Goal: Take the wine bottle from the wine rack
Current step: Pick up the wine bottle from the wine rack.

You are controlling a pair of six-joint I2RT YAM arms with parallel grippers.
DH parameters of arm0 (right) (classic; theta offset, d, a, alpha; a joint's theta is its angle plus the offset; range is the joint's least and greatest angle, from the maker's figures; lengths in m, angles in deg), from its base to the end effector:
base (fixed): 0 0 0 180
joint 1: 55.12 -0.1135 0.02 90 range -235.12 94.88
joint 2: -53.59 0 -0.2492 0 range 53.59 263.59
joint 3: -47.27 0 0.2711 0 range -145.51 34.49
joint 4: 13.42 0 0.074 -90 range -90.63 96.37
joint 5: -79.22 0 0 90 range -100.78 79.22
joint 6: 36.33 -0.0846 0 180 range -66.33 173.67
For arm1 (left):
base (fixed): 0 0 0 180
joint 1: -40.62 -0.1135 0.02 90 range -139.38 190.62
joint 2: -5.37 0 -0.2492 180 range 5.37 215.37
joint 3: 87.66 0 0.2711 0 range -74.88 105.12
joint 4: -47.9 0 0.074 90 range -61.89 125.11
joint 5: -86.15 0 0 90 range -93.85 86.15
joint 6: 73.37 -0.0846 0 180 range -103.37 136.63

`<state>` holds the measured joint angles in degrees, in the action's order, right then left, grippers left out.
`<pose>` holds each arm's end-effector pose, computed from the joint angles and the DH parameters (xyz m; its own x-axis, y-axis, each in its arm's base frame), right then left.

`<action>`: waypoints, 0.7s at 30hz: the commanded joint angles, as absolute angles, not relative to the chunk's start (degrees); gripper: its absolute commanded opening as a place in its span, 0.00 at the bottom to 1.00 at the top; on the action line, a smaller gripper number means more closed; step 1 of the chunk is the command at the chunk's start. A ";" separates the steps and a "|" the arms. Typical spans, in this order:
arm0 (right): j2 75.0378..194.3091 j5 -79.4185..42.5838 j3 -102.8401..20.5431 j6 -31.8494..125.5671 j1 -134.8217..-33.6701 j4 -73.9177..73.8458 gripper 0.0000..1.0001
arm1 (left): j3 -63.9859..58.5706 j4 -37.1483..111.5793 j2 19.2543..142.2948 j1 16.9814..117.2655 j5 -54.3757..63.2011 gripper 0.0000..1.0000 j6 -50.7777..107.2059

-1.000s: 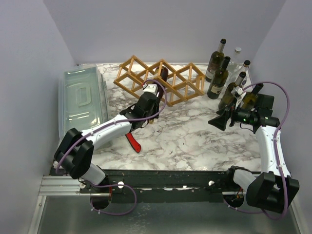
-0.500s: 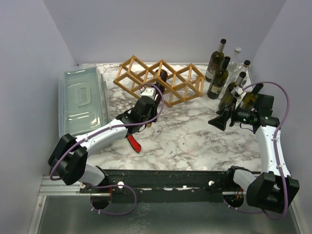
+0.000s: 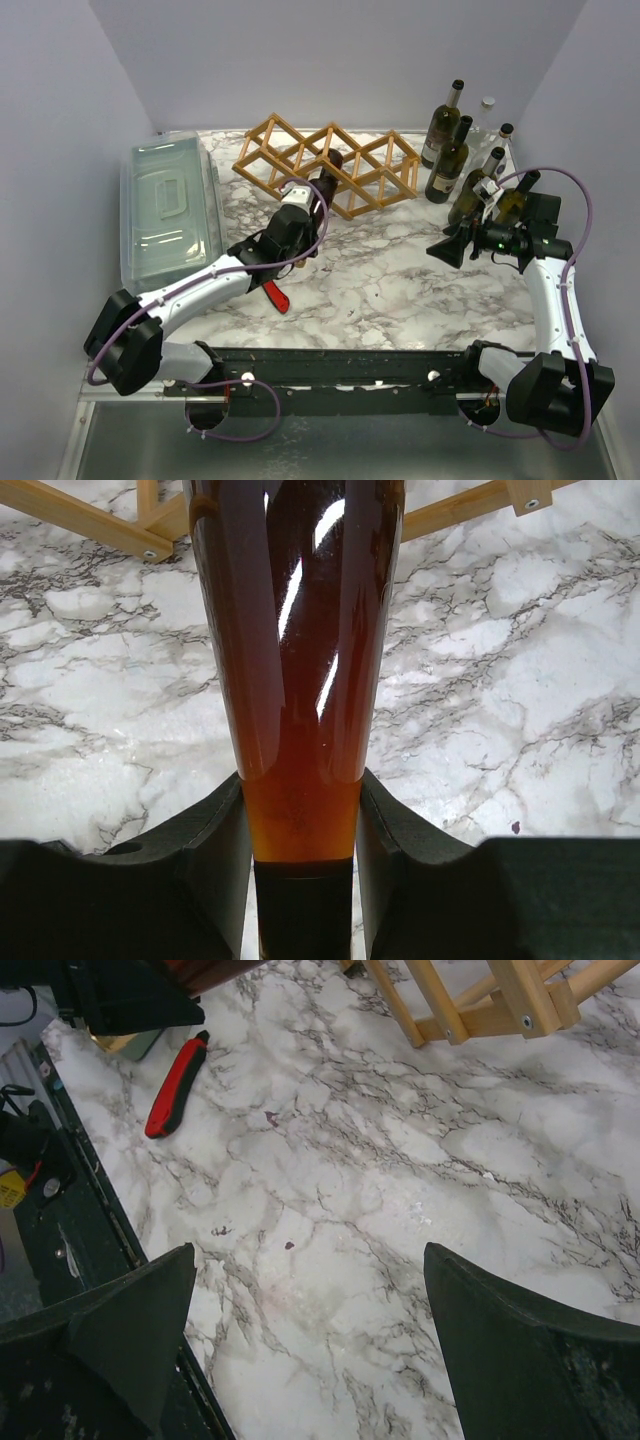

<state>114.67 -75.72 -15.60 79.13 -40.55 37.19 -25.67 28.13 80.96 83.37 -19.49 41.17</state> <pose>0.2542 0.0131 0.2574 -0.4553 -0.0698 -0.8876 -0.7381 0.5870 0.3325 0.2735 -0.2217 0.2056 -0.5702 -0.0175 -0.8213 0.2765 0.9374 -0.2120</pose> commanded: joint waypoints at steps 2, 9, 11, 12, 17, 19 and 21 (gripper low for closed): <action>114.98 -74.85 -16.32 78.73 -41.03 36.72 0.99 | -25.31 44.26 72.77 83.87 -22.66 0.00 40.98; 115.08 -74.76 -16.25 78.74 -41.41 36.56 0.99 | -27.70 44.29 70.38 83.89 -21.96 0.00 42.18; 115.09 -75.08 -16.24 78.94 -41.56 36.63 0.99 | -28.35 44.25 69.75 83.91 -21.81 0.00 42.62; 115.03 -75.40 -16.08 79.21 -41.68 36.79 0.99 | -28.48 44.26 69.51 83.87 -21.70 0.00 42.81; 114.26 -76.50 -15.31 81.49 -44.38 36.95 0.99 | -29.15 44.16 68.58 83.88 -21.26 0.00 43.17; 114.38 -75.64 -14.93 81.71 -46.31 36.29 0.99 | -29.50 44.17 68.15 83.92 -21.12 0.00 43.42; 114.78 -74.72 -14.60 80.98 -47.99 35.08 0.99 | -29.89 44.21 67.80 83.92 -20.99 0.00 43.59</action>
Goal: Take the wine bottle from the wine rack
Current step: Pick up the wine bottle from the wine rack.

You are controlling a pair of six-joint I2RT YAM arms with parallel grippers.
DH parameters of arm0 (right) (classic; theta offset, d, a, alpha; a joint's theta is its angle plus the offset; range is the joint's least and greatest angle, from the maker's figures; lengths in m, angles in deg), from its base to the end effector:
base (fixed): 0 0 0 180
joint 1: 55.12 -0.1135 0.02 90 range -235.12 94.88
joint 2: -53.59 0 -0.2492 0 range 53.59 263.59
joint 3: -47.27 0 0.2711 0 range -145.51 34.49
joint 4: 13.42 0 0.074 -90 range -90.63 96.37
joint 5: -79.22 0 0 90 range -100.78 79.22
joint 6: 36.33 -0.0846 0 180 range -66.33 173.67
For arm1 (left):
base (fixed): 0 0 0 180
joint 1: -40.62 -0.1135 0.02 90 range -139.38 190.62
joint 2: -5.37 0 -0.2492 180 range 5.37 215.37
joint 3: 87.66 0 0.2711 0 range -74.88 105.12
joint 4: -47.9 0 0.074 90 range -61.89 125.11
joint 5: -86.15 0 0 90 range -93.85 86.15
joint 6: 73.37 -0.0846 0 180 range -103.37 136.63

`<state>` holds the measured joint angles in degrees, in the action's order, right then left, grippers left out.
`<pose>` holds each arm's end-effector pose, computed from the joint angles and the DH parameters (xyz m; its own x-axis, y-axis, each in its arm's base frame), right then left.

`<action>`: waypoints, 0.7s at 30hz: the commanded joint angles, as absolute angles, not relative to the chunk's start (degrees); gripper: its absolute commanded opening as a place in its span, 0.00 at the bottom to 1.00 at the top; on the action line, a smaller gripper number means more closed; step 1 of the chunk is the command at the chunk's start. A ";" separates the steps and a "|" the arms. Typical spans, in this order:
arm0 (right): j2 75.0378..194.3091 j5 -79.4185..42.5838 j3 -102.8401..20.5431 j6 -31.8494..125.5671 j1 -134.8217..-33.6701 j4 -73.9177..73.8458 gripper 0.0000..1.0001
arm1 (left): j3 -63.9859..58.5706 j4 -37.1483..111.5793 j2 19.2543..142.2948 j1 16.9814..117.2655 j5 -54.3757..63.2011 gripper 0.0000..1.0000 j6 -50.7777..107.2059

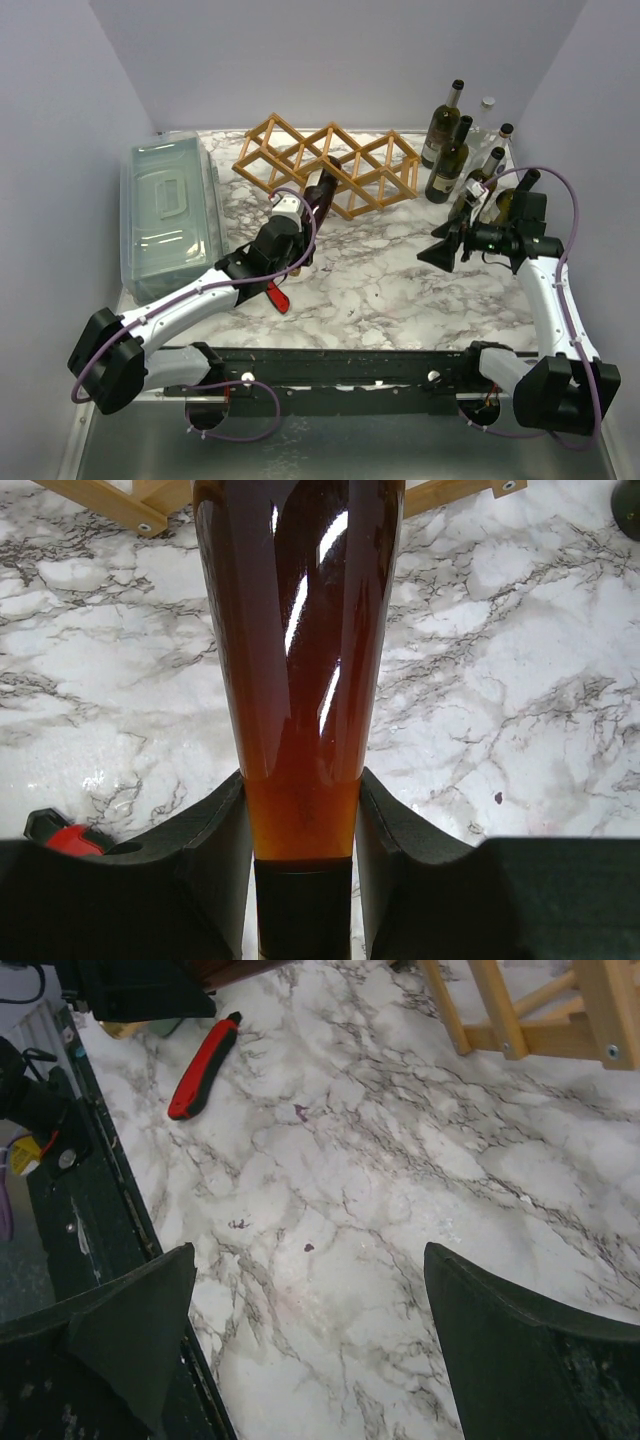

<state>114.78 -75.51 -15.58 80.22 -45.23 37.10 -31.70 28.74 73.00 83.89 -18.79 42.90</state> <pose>0.2529 0.0336 0.2568 -0.4345 -0.1179 -0.8929 -0.7903 0.5254 0.3152 0.2511 -0.2065 0.2093 -0.5564 -0.0635 -0.8285 0.2842 0.9224 -0.2616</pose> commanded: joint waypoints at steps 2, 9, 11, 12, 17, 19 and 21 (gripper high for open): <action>115.32 -74.79 -14.44 78.22 -49.49 33.16 0.99 | -30.27 44.16 67.47 83.88 -20.82 0.00 43.79; 117.63 -66.91 -16.15 61.58 -64.00 21.35 0.99 | -30.82 44.26 67.54 84.00 -20.60 0.00 44.44; 119.72 -63.93 -18.40 60.52 -67.94 20.66 0.99 | -31.24 44.30 67.03 83.99 -20.64 0.00 44.88; 120.87 -63.25 -19.41 60.00 -69.47 20.30 0.99 | -31.52 44.30 66.67 83.95 -20.59 0.00 44.98; 124.23 -62.99 -21.36 58.08 -71.75 17.91 0.99 | -32.29 44.18 64.89 83.98 -20.77 0.00 44.59; 123.93 -62.19 -21.01 58.31 -71.76 17.61 0.99 | -32.46 44.29 64.07 83.97 -20.98 0.00 44.32; 122.55 -61.68 -20.13 58.68 -71.78 17.41 0.99 | -32.51 44.25 63.43 83.96 -21.20 0.00 43.91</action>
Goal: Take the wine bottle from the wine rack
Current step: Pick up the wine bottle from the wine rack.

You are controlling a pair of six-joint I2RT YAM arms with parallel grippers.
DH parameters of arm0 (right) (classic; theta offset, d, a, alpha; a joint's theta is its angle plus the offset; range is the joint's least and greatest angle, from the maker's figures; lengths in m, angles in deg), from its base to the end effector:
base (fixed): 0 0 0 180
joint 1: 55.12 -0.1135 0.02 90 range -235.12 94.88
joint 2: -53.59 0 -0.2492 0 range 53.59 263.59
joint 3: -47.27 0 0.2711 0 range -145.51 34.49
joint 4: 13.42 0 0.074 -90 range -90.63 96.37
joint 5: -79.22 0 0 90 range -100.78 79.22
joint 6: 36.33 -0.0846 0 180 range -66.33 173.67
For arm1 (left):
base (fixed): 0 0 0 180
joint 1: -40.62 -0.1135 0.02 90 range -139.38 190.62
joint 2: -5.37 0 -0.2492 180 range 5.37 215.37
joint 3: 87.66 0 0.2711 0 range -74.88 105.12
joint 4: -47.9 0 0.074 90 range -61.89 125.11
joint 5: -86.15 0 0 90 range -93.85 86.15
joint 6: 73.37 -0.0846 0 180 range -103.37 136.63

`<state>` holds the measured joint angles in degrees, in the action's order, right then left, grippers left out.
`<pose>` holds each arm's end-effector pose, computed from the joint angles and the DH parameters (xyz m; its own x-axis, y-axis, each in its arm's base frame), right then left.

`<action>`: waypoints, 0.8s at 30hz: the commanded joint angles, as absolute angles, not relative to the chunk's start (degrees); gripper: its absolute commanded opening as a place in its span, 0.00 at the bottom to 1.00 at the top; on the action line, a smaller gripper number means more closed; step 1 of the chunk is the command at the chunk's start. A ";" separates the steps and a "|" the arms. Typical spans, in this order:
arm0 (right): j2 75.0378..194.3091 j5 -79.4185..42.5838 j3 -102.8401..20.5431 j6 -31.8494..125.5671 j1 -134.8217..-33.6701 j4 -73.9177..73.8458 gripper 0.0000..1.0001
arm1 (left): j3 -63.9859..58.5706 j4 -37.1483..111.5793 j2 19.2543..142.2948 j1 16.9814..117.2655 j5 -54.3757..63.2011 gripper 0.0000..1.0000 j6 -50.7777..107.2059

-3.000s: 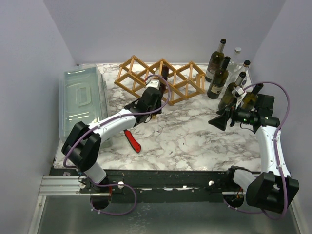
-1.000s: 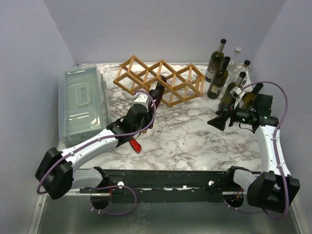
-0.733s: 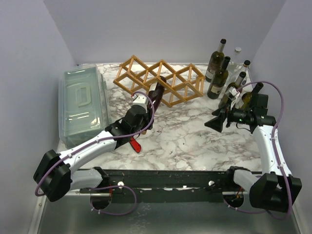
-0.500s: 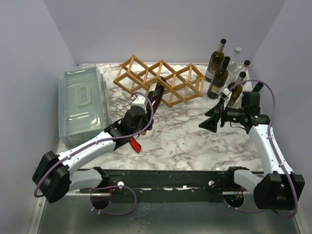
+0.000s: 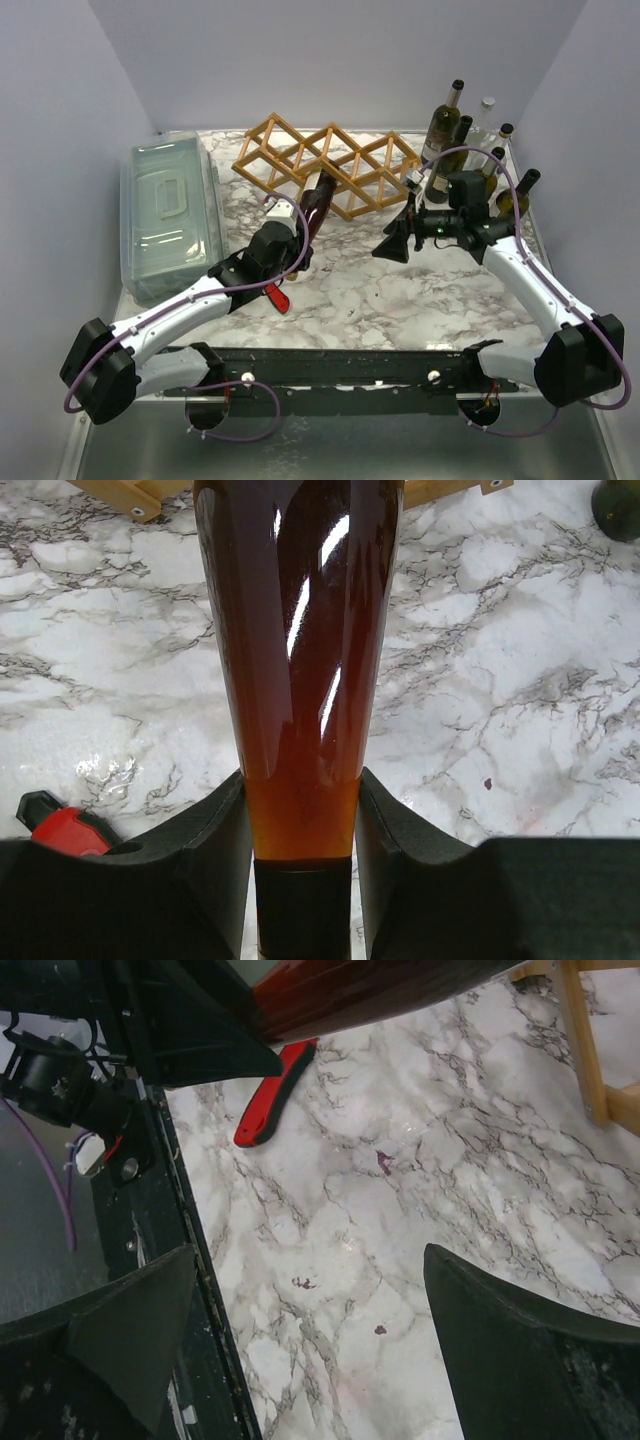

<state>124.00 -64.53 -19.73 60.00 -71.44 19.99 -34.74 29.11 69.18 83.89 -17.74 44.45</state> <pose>0.2748 0.1516 0.2578 -0.4850 -0.2099 -0.8489 -0.8443 0.3652 0.3921 0.2410 -0.1990 0.2086 -0.5585 -0.0964 -0.8239 0.2859 0.9100 -0.3003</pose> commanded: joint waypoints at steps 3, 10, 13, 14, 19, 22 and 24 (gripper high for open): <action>121.79 -62.07 -18.44 58.94 -71.80 17.08 0.99 | -32.69 44.34 62.49 84.03 -21.29 0.00 43.52; 120.36 -62.67 -16.80 59.30 -71.77 16.41 0.99 | -33.55 44.34 59.85 84.02 -21.78 0.00 42.75; 120.31 -62.78 -16.52 59.39 -71.77 16.33 0.99 | -33.64 44.35 58.96 83.96 -21.78 0.00 42.48; 120.21 -62.84 -16.38 59.38 -71.80 16.29 0.99 | -33.65 44.34 58.74 84.04 -21.76 0.00 42.39; 119.48 -62.64 -15.73 59.39 -71.71 16.09 0.99 | -33.98 44.32 57.55 84.04 -21.52 0.00 42.03; 119.28 -62.32 -15.51 59.30 -71.70 15.89 0.99 | -34.17 44.09 57.06 84.05 -21.26 0.00 41.86; 119.41 -62.31 -15.40 59.30 -71.75 15.80 0.99 | -34.40 43.99 56.74 84.04 -21.10 0.00 41.86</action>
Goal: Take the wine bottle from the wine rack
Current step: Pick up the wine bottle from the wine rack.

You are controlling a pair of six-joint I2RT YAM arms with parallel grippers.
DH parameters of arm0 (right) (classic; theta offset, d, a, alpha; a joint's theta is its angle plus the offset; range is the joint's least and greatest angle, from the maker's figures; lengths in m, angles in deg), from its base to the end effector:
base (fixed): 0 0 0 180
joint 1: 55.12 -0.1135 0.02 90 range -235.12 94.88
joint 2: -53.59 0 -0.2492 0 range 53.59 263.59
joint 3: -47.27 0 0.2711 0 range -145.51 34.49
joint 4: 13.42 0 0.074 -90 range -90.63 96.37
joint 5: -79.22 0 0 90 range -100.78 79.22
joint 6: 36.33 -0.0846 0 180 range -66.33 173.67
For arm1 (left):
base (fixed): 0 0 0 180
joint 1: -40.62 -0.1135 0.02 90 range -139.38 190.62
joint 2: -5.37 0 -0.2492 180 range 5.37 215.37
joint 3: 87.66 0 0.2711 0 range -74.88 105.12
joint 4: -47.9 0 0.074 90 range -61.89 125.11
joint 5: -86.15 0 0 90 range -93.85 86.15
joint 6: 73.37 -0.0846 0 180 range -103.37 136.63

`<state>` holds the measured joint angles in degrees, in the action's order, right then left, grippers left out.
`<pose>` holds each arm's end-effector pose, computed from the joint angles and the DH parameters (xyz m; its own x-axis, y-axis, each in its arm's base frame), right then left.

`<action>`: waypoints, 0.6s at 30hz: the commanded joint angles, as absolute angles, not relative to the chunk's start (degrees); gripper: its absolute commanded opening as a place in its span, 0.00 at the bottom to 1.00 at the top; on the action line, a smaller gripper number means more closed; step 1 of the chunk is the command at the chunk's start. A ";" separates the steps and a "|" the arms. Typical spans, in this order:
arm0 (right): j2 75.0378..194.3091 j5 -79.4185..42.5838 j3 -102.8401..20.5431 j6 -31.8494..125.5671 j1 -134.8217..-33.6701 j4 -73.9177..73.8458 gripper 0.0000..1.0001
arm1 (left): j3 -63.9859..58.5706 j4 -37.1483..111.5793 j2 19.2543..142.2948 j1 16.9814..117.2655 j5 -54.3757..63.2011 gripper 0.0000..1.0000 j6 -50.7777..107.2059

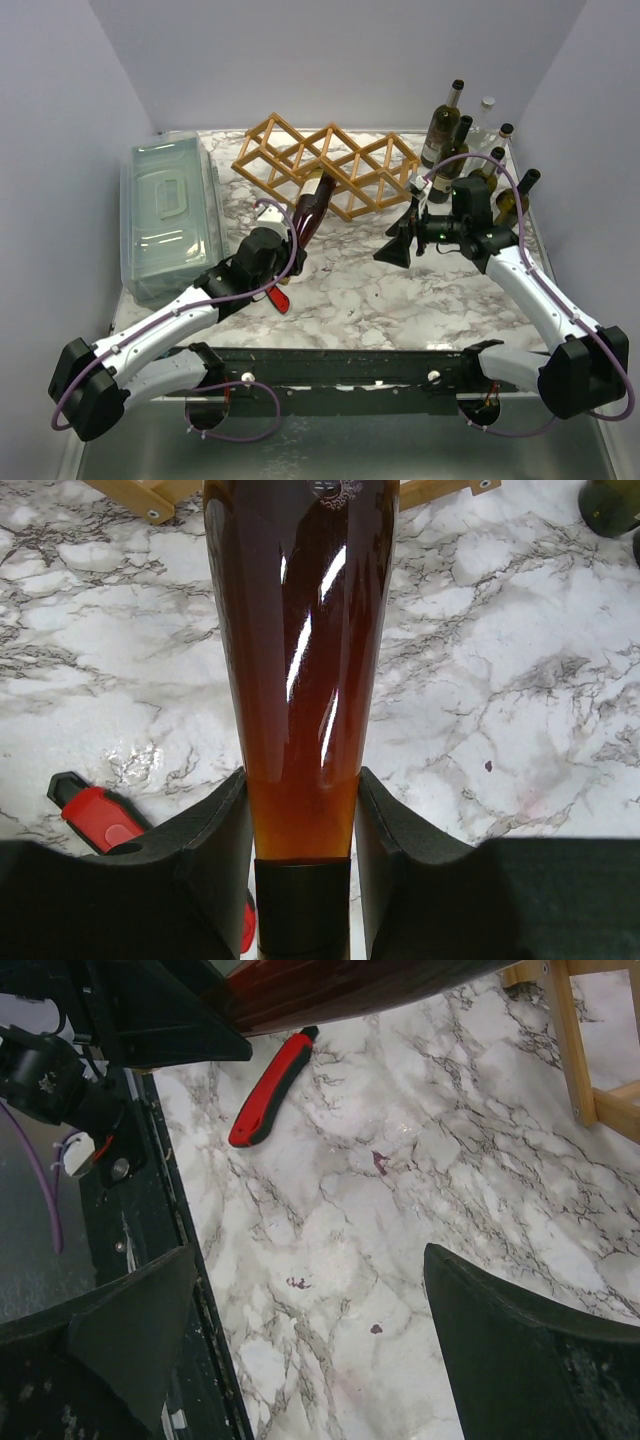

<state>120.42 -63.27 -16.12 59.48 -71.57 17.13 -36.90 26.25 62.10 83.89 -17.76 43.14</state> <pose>0.2655 0.1484 0.2562 -0.4521 -0.1978 -0.8698 -0.8534 0.3797 0.3573 0.2260 -0.1848 0.2213 -0.5298 -0.0963 -0.8426 0.3059 0.9050 -0.2958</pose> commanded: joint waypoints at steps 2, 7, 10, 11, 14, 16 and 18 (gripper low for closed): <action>119.55 -62.36 -15.51 59.28 -71.73 15.73 0.99 | -34.51 43.82 56.33 84.13 -21.08 0.00 41.69; 119.76 -62.47 -15.35 59.19 -71.71 15.64 0.99 | -34.96 43.57 54.80 84.26 -21.16 0.00 40.65; 119.91 -62.75 -15.38 59.17 -71.73 15.54 0.99 | -35.15 43.46 54.19 84.33 -21.25 0.00 40.20; 119.90 -63.32 -15.38 59.42 -71.78 15.60 0.99 | -35.13 43.38 54.07 84.33 -21.12 0.00 40.10; 120.01 -64.91 -15.21 59.65 -71.74 15.65 0.99 | -35.49 43.42 53.65 84.40 -20.77 0.00 40.10; 120.11 -66.11 -15.01 60.11 -71.81 15.63 0.99 | -35.75 43.46 53.28 84.39 -20.58 0.00 40.10; 120.41 -66.96 -15.04 60.57 -71.89 15.63 0.99 | -35.94 43.46 53.03 84.39 -20.33 0.00 40.02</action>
